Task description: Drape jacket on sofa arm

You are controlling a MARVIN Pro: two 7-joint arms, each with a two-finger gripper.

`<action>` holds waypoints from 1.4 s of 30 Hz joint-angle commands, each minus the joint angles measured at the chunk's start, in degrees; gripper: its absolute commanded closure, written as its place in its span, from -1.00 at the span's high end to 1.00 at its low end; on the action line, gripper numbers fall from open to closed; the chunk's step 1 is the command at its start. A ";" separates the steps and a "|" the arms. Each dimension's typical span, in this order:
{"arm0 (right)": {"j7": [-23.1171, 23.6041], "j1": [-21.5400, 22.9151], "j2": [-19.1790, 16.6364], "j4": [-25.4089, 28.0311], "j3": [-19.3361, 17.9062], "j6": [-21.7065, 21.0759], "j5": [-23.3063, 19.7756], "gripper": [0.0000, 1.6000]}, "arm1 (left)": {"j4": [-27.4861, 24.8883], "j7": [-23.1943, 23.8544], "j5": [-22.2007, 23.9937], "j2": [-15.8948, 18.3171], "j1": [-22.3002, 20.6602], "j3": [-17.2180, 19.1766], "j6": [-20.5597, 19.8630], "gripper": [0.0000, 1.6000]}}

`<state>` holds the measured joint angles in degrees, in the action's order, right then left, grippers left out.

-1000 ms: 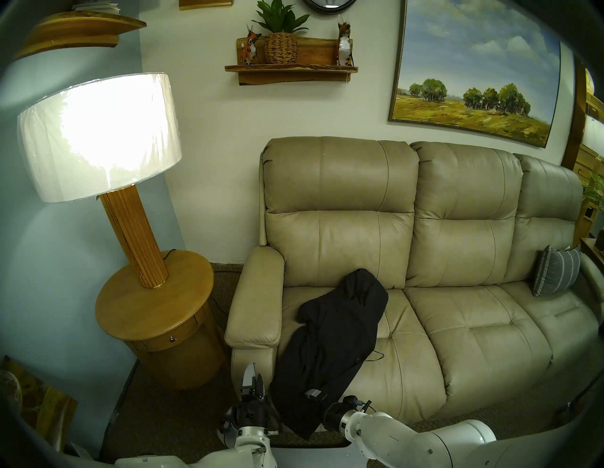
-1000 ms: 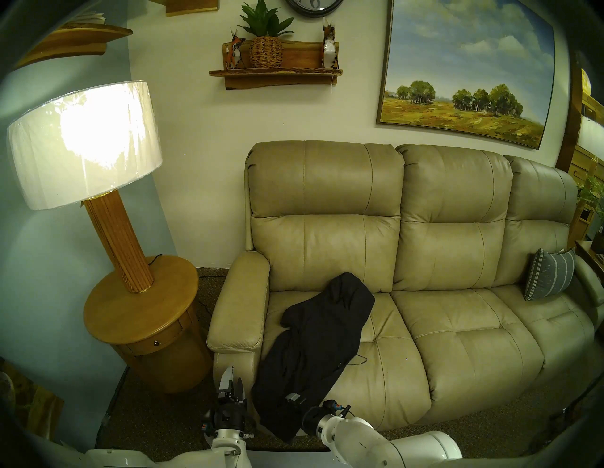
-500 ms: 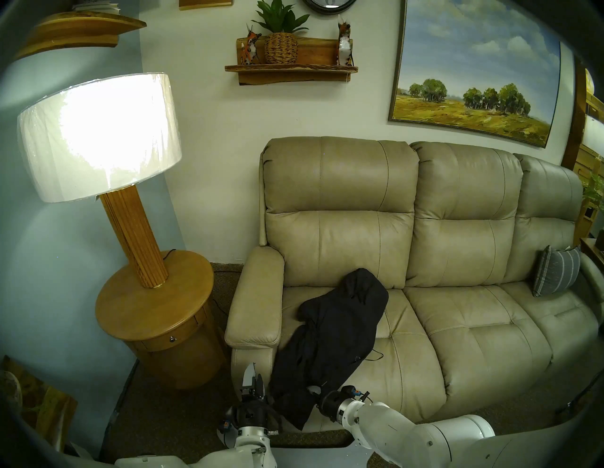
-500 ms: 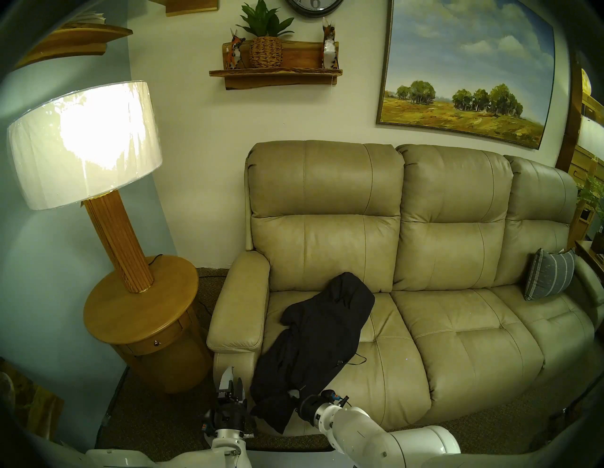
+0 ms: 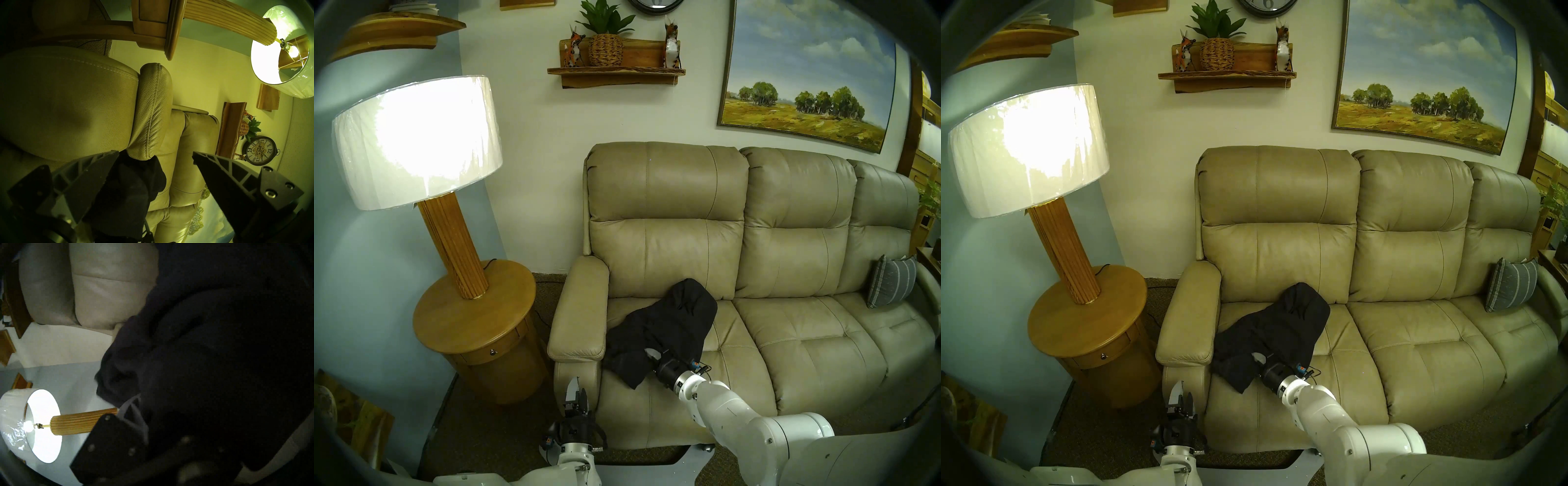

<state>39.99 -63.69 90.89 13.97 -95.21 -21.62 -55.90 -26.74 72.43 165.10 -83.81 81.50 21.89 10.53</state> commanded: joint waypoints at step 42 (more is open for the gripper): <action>-7.89 13.12 22.90 4.45 26.75 0.04 7.57 -1.00 | -0.05 -0.01 -0.15 -0.03 -0.10 0.11 0.17 1.00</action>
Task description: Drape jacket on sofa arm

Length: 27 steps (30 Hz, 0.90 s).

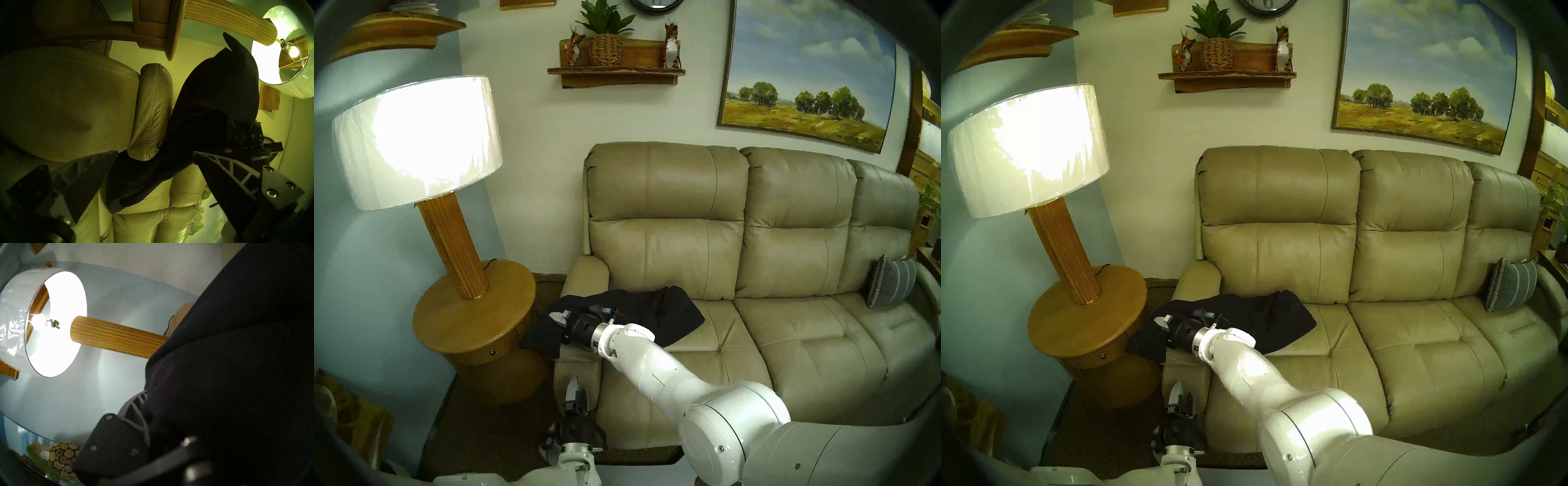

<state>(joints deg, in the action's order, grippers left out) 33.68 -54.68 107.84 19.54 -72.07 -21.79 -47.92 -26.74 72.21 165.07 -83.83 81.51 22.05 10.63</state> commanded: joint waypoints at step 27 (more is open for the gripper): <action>-11.99 6.54 7.16 -5.81 8.52 2.38 -3.94 -0.22 | -0.07 -0.49 -0.11 -0.03 -0.11 0.18 0.04 1.00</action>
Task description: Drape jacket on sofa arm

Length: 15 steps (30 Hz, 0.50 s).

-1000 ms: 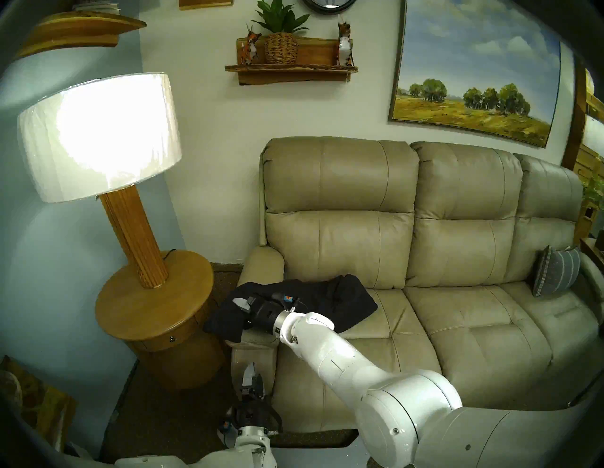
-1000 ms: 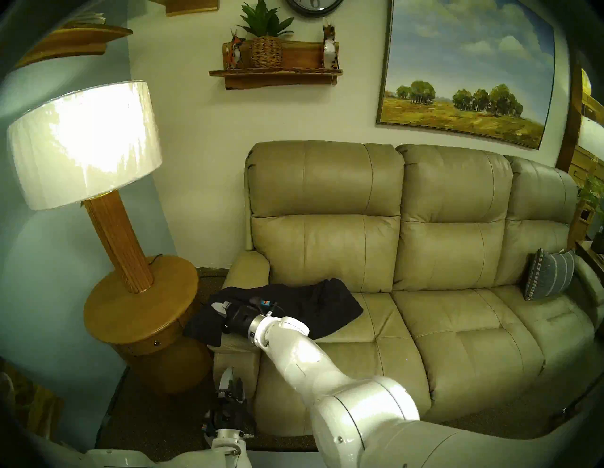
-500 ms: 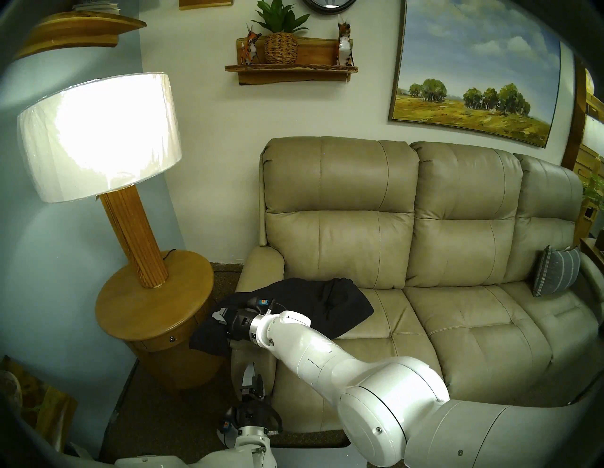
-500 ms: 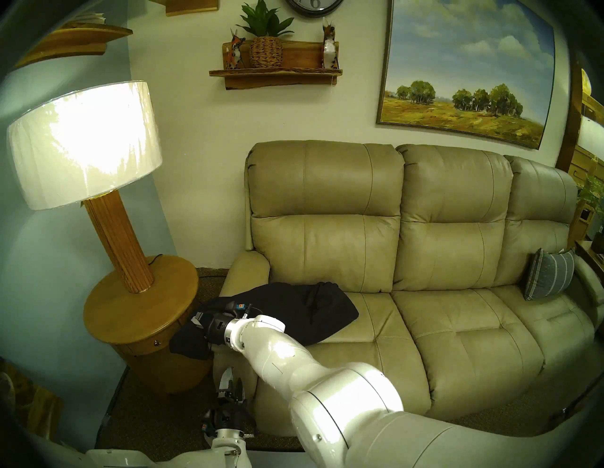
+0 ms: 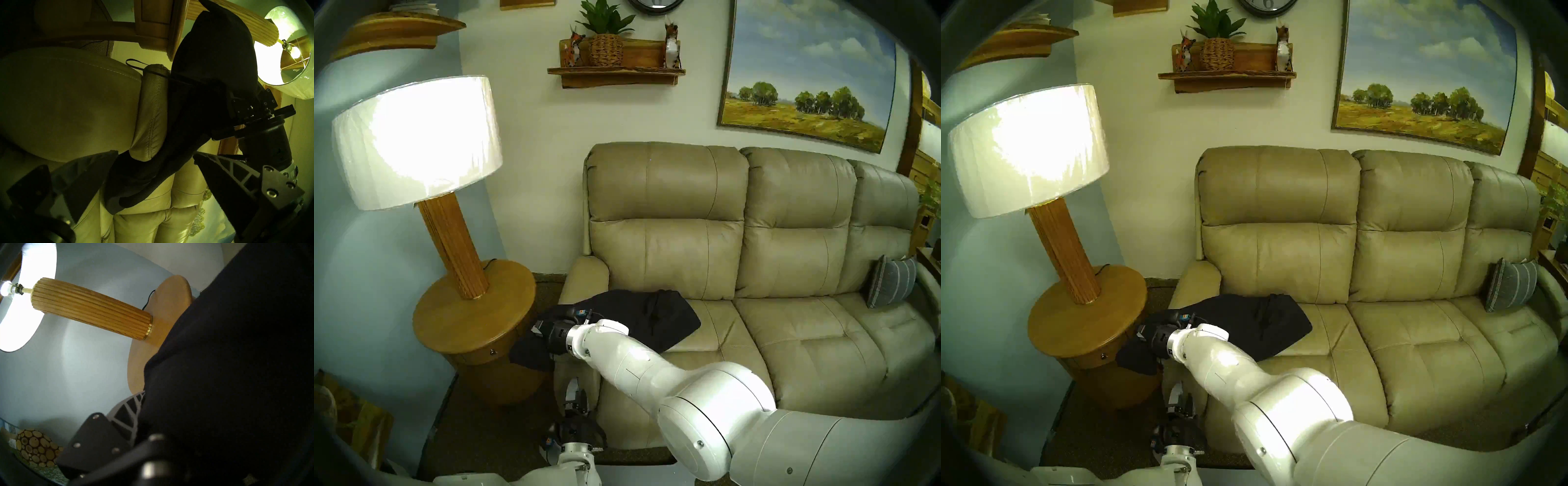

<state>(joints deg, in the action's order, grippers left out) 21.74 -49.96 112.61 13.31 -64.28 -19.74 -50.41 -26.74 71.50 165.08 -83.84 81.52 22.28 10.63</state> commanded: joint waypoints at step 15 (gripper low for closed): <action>-2.21 2.34 2.39 -0.55 1.60 0.79 -4.42 1.00 | -0.10 0.09 -0.17 -0.02 -0.13 0.01 0.06 1.00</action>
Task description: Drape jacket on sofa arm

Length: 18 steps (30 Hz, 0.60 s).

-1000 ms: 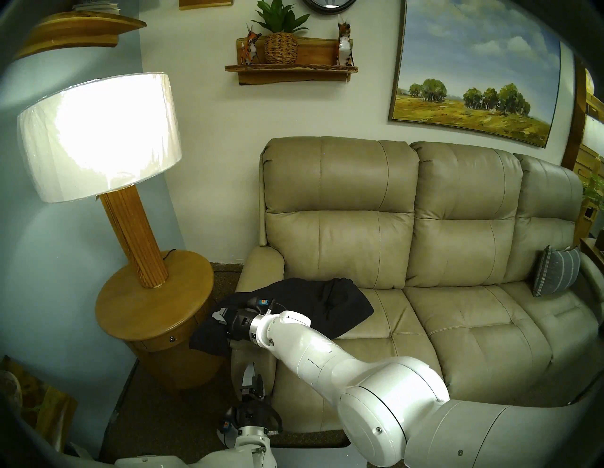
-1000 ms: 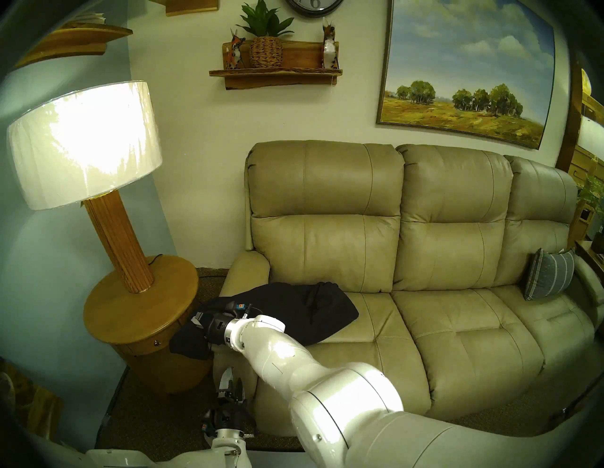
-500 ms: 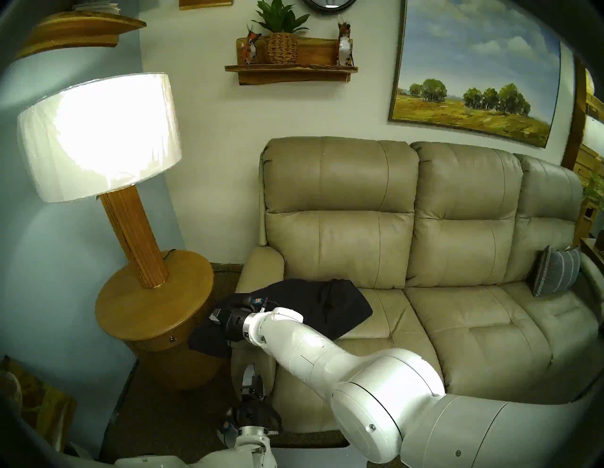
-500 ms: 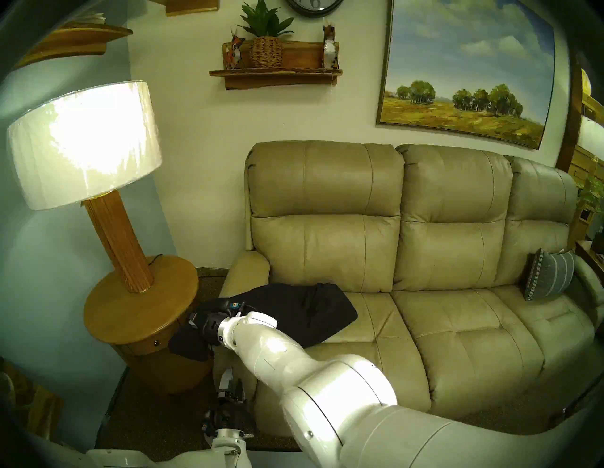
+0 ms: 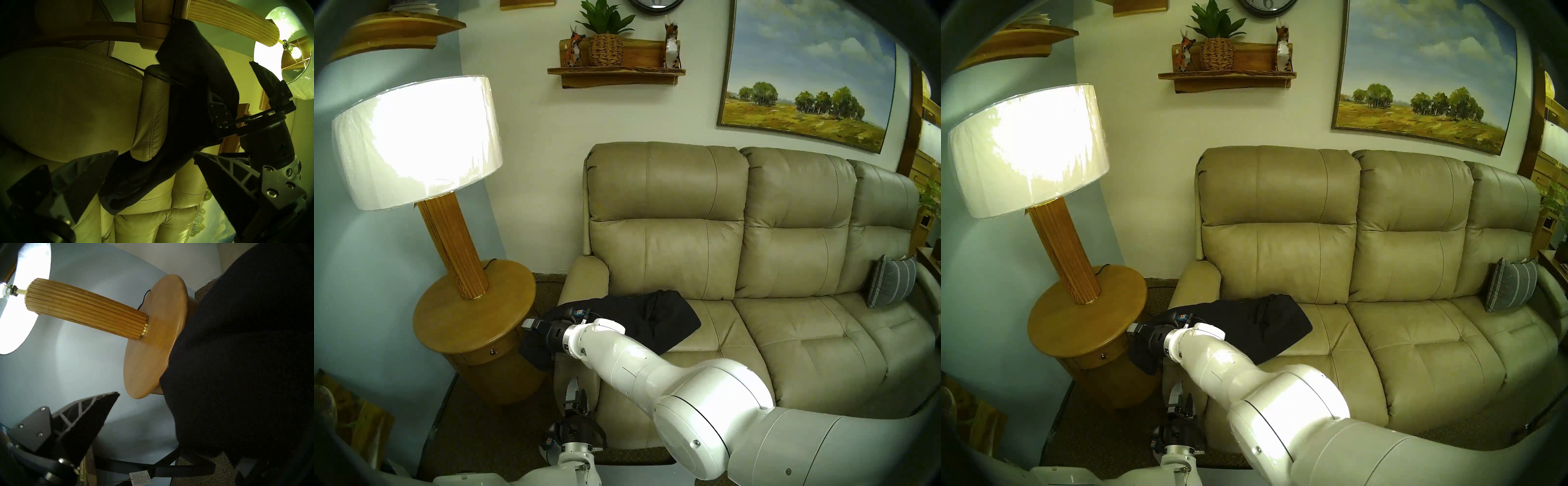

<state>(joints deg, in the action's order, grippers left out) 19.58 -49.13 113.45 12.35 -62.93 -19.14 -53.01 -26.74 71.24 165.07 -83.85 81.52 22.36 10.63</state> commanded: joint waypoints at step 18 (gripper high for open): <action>-8.06 1.89 1.55 1.87 2.32 -2.70 -7.46 1.00 | -0.16 0.73 -0.43 0.04 -0.10 -0.08 0.16 1.00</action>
<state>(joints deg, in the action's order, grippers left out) 12.58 -48.54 113.86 12.24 -61.43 -20.90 -58.13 -26.76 71.25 164.93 -83.85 81.52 22.41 10.65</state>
